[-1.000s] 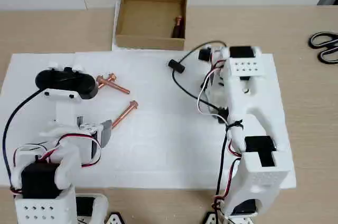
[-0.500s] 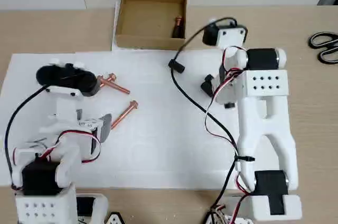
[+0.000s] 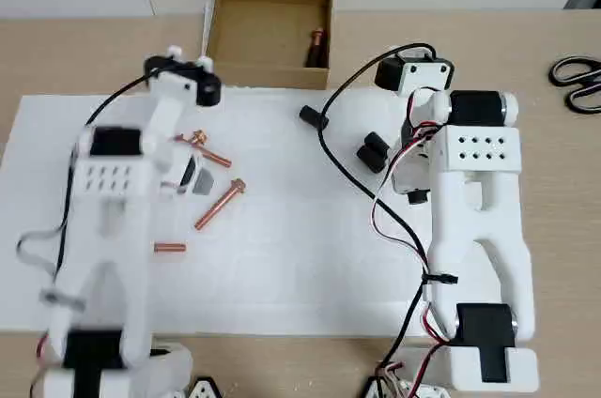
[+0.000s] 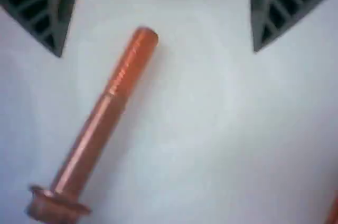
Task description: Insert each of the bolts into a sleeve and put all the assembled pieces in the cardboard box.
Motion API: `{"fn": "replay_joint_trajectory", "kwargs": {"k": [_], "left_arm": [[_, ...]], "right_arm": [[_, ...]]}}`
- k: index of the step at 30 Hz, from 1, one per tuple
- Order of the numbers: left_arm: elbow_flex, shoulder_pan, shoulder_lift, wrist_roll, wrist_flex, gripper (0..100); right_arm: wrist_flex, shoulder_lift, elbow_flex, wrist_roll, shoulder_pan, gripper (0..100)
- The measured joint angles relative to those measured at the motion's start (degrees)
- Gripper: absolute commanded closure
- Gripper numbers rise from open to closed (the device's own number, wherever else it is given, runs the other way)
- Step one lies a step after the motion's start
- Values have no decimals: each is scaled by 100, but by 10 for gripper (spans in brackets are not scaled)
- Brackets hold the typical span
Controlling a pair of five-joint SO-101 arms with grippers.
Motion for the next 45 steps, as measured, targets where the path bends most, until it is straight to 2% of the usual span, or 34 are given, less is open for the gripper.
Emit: {"fn": "replay_joint_trajectory", "kwargs": {"k": [7, 13, 35, 45], "left_arm": [[-695, 290, 1547, -316, 0, 782], [-712, 589, 1653, -352, -44, 782], [-712, 589, 2312, -334, -624, 783], [-712, 615, 2330, -176, -721, 873]], "right_arm": [[0, 0, 0, 0, 0, 994], [0, -9, 0, 0, 0, 994], [0, -9, 0, 0, 18, 993], [0, -9, 0, 0, 18, 993]]}}
